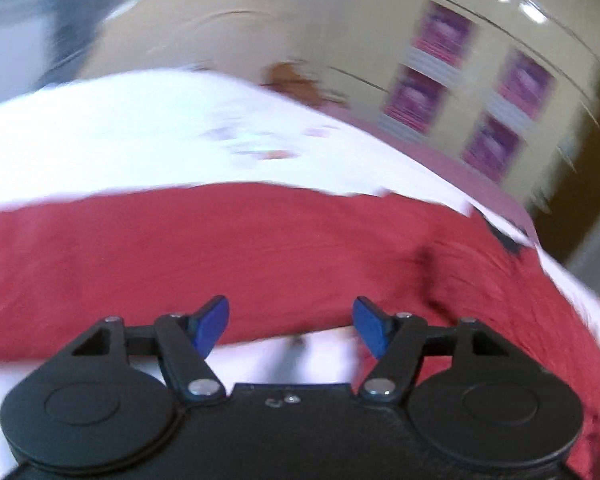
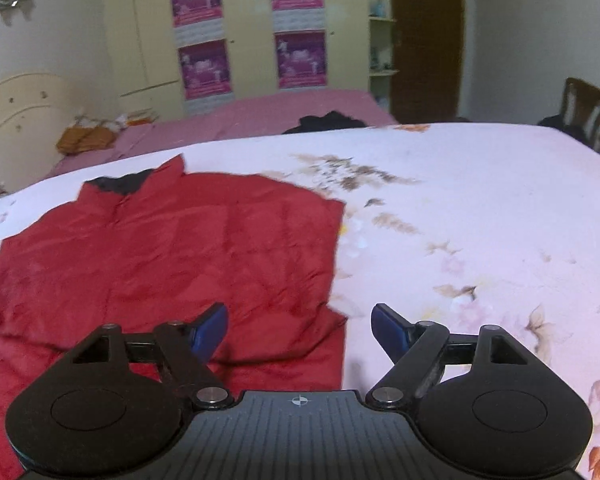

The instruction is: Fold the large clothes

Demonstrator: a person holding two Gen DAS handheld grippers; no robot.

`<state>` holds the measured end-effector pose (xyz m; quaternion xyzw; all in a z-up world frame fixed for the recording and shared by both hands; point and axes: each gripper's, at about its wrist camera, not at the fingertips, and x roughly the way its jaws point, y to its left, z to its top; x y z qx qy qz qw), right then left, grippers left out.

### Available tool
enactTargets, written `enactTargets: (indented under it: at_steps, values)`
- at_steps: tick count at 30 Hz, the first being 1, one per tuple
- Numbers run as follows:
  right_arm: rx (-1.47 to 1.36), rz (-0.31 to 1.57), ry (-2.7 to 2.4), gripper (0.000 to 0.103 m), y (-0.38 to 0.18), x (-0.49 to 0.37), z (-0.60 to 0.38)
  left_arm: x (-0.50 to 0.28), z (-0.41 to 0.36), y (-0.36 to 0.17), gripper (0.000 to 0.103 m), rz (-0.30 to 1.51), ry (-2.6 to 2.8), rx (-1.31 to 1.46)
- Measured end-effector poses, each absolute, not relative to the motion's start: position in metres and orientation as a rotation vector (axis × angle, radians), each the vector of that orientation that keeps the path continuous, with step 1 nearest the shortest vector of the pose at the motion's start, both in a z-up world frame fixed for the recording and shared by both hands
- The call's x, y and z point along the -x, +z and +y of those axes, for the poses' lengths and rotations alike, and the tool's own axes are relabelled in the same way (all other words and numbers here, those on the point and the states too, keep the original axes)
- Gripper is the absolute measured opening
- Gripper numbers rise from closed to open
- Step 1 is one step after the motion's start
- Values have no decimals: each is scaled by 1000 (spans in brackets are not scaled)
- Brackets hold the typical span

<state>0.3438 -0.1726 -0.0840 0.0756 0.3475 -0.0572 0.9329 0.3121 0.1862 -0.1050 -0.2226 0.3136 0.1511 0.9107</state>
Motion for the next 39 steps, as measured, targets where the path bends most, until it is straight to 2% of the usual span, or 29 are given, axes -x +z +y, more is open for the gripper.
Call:
enactTargets:
  at_steps: [2,7,16,18,19,22,26,30,39]
  values:
    - [-175,722,-90,78,-86,-344,-170,-280,211,-112,60,633,394,571]
    - [-170,726,-55,78,-88,-348,-152,-221,250,-125,53,531,564,811]
    - [-150,715,-59,78,-84,-350,-140,-208,317,-144,52,238,683,1142]
    - [-153,718,-85,78,-85,-353,-145,-222,324,-147,29,243,699,1135]
    - [-158,722,-98,78,-86,-354,-147,-225,329,-149,8,269,701,1122]
    - [-185,723,-143,78,-86,-357,-156,-234,338,-147,5,270,684,1097]
    - [-204,715,-183,78,-83,-356,-164,-255,314,-115,5,245,588,919]
    - [-216,703,-211,78,-78,-353,-170,-315,280,-81,5,276,398,745]
    - [-270,686,-246,78,-73,-343,-177,-454,125,-60,5,528,-81,378]
